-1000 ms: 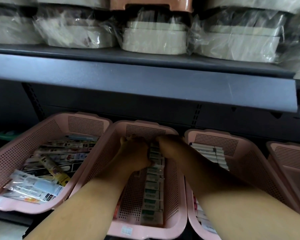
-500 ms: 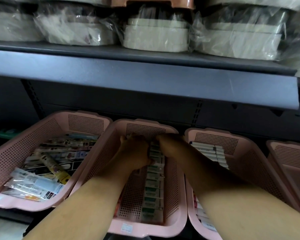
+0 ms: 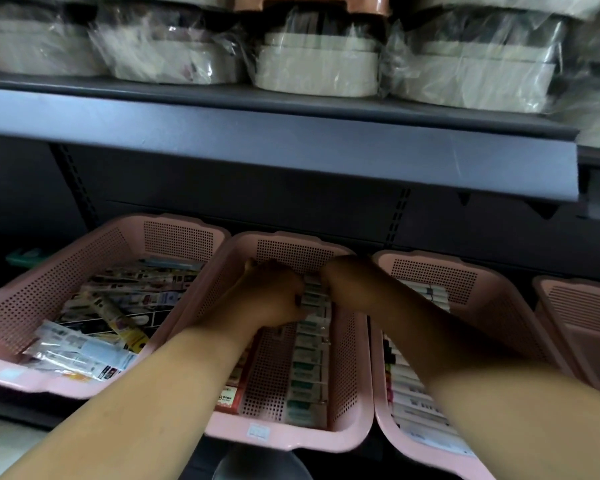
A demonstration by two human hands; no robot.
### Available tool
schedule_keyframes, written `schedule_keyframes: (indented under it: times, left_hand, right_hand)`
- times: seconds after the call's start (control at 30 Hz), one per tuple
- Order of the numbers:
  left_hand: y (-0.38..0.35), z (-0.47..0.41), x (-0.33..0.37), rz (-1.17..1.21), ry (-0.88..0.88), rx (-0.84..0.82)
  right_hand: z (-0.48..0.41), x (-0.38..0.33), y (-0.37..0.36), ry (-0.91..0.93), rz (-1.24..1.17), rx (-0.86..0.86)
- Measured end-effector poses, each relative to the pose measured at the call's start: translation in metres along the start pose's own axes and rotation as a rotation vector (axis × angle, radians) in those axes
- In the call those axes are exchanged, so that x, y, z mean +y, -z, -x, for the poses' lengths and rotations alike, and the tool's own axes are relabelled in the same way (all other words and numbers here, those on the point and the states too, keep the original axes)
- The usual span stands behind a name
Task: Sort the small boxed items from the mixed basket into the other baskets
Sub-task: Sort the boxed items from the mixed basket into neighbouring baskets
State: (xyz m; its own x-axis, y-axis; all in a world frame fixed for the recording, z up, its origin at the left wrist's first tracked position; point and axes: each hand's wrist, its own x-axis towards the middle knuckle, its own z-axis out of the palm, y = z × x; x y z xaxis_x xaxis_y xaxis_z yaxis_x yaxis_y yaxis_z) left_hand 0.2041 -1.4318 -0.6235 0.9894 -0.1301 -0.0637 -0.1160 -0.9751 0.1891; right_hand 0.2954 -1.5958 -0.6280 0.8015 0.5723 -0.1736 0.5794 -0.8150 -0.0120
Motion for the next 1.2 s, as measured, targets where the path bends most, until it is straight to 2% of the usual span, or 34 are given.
schedule_keyframes:
  times: [0.2,0.4,0.6,0.77,0.97,1.2]
  left_hand:
    - [0.009,0.028,0.018,-0.103,-0.056,-0.004]
    - [-0.006,0.048,0.028,-0.158,0.001,-0.296]
    - [-0.011,0.062,0.031,-0.167,-0.017,-0.361]
    - [-0.010,0.070,0.033,-0.200,-0.037,-0.370]
    - [-0.011,0.074,0.043,-0.297,-0.017,-0.425]
    - [-0.018,0.078,0.041,-0.233,-0.016,-0.380]
  right_hand:
    - [0.032,-0.004,0.000,0.218,0.179,-0.074]
    - [0.067,-0.015,-0.002,0.315,0.200,-0.105]
    - [0.088,-0.022,-0.007,0.458,0.233,-0.048]
    - [0.103,-0.038,-0.004,0.467,0.249,-0.085]
    - [0.111,-0.058,-0.007,0.360,0.212,-0.129]
    - [0.115,-0.058,-0.006,0.385,0.158,-0.102]
